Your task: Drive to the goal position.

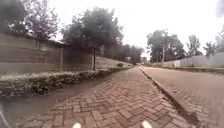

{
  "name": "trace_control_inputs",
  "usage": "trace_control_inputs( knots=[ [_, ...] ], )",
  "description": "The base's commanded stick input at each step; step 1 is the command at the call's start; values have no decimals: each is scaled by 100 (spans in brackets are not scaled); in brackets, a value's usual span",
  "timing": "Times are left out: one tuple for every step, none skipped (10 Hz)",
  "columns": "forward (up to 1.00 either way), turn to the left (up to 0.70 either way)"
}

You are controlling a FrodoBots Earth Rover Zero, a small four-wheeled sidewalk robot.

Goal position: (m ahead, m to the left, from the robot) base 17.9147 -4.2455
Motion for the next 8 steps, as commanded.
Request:
trace_control_inputs(
  knots=[
    [70,0],
    [70,0],
    [70,0],
    [70,0],
    [70,0],
    [70,0],
    [70,0],
    [70,-22]
  ],
)
